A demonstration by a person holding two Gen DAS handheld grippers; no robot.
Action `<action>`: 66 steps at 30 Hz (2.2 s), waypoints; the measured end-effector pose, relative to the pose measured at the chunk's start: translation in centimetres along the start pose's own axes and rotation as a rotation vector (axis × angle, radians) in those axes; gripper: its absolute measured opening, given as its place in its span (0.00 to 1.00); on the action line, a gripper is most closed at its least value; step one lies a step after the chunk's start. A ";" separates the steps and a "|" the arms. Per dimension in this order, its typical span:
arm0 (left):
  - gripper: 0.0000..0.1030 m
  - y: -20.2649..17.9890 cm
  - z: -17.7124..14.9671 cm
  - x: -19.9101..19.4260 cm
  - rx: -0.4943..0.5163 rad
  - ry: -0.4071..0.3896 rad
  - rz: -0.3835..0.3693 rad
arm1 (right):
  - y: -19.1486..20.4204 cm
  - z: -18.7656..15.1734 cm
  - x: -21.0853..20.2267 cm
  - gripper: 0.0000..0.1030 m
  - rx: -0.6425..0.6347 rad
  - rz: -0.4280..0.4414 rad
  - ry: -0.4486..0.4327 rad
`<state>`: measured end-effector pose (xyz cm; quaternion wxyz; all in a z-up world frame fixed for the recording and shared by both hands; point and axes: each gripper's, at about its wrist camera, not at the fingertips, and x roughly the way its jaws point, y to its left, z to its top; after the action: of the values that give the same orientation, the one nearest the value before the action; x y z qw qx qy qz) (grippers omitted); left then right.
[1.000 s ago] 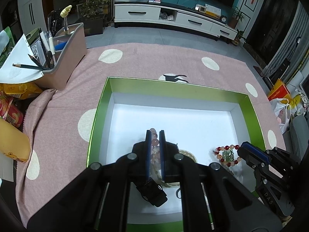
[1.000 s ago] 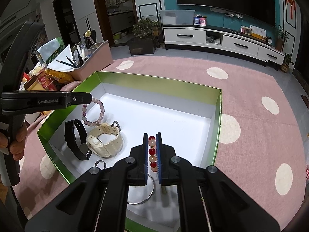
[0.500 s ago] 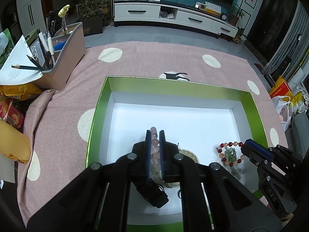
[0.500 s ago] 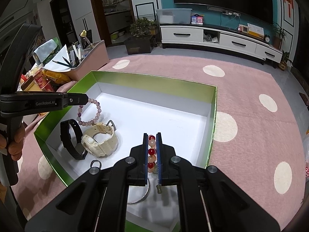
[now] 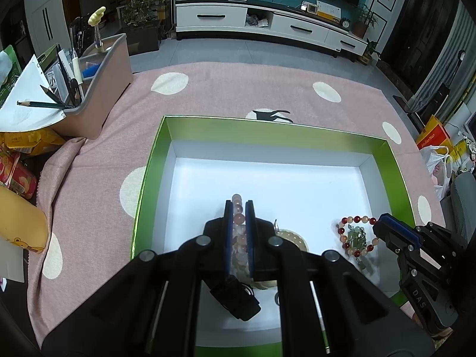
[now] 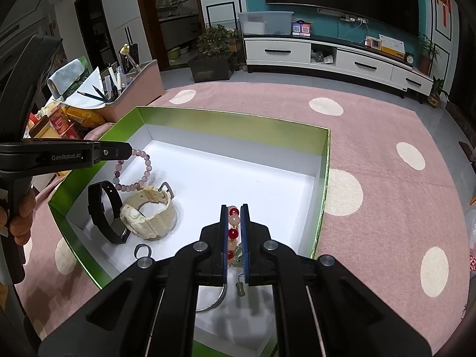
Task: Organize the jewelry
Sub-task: 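Lower both bracelets into the box and open both tools, then withdraw both open tools from the box toward the remaining jewelry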
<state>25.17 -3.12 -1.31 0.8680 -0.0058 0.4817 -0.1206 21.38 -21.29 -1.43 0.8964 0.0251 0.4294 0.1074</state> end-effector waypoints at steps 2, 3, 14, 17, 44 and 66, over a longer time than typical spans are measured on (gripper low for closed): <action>0.07 0.1 0.0 0.1 -0.002 0.002 0.001 | -0.1 0.0 0.0 0.07 0.005 -0.002 0.001; 0.07 0.1 0.0 0.1 -0.002 0.003 0.002 | -0.1 0.0 0.0 0.07 0.007 -0.004 0.001; 0.10 0.0 0.0 -0.1 0.011 -0.001 0.015 | -0.4 -0.2 -0.3 0.07 0.019 -0.010 0.001; 0.15 -0.2 0.1 -0.4 0.015 -0.006 0.019 | -0.6 -0.1 -0.4 0.10 0.027 -0.009 -0.001; 0.96 -1.4 -6.4 -8.7 0.047 -0.107 -0.004 | -0.4 -5.2 -10.4 0.80 0.194 -0.037 -0.107; 0.98 2.0 -19.3 -12.1 -0.110 -0.040 0.030 | 3.7 -12.9 -14.2 0.81 0.171 0.004 -0.062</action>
<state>3.32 3.45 -1.78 0.8776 -0.0488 0.4700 -0.0810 2.11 -21.30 1.76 0.9036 0.1055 0.4089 0.0714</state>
